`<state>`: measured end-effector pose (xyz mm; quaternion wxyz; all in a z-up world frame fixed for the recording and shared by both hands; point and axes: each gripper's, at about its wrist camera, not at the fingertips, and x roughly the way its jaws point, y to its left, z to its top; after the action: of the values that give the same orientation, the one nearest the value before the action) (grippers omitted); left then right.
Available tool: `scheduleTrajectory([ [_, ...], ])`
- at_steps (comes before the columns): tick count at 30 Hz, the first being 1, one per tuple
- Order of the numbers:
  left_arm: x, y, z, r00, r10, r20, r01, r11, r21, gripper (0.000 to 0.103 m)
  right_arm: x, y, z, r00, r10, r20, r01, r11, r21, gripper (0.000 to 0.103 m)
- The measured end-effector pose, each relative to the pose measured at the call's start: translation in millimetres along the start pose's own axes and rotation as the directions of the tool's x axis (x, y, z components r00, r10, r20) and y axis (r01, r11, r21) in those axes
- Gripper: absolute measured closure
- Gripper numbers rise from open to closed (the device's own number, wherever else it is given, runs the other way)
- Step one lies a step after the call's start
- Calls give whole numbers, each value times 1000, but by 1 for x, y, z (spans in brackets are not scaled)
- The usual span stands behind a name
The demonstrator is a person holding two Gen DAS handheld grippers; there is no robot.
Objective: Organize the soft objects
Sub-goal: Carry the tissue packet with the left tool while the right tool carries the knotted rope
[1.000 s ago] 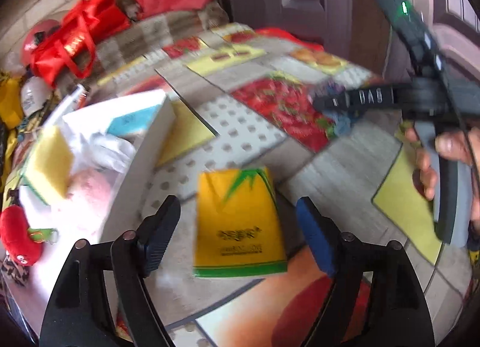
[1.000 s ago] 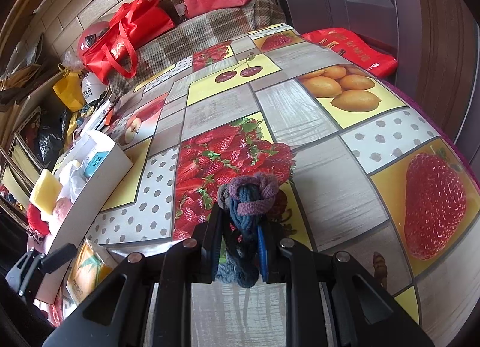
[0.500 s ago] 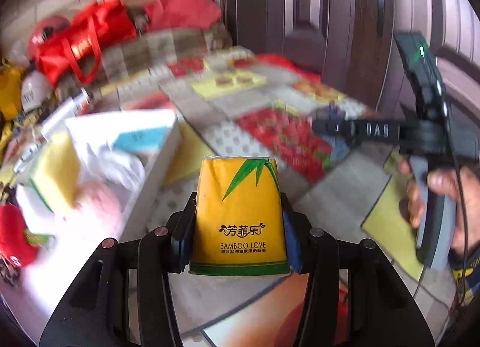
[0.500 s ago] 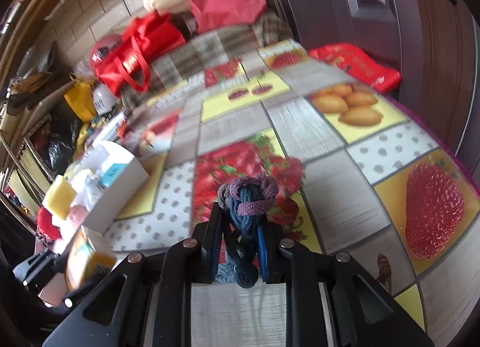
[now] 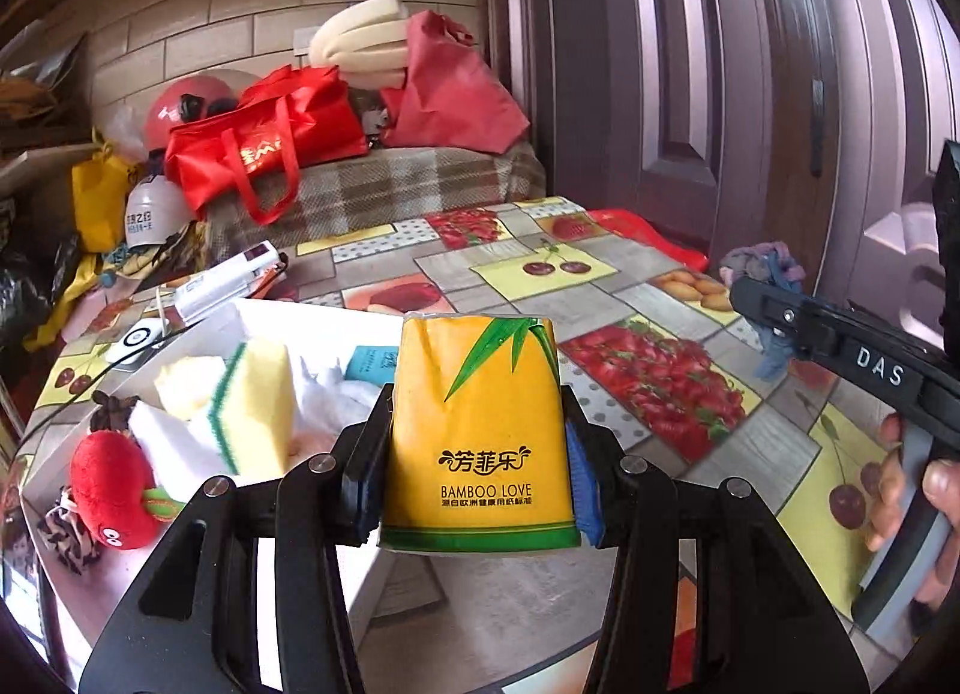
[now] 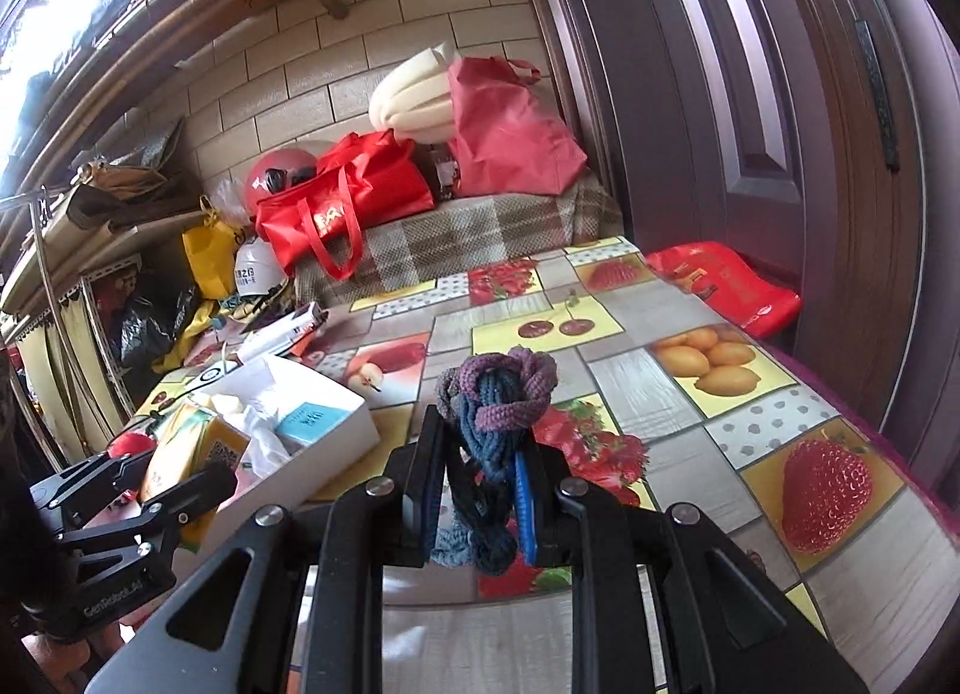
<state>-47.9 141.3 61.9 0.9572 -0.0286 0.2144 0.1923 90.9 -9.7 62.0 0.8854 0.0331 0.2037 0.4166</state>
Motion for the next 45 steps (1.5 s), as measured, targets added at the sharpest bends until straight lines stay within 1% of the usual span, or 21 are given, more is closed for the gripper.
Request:
scheduleTrajectory([
  [4,-8,6,3,1000,10,24,-9,1000,-18,54,0,8,3,1000,14,-7,-14,1000,2,84],
  [13,-15,16,8,999,20,42,-18,998,-54,54,-8,21,6,1000,27,0,-27,999,-20,84],
  [18,-17,22,11,997,47,58,-44,997,-57,54,-16,29,10,999,43,16,-42,999,-27,84],
  [20,-18,29,12,997,55,60,-51,996,-73,54,-17,31,11,999,48,17,-47,998,-31,84],
  [30,-25,56,18,993,91,78,-79,986,-150,54,-18,45,12,997,73,12,-72,996,-47,84],
  [45,-33,88,20,988,131,83,-108,966,-234,54,-22,66,23,995,98,24,-96,992,-77,84],
])
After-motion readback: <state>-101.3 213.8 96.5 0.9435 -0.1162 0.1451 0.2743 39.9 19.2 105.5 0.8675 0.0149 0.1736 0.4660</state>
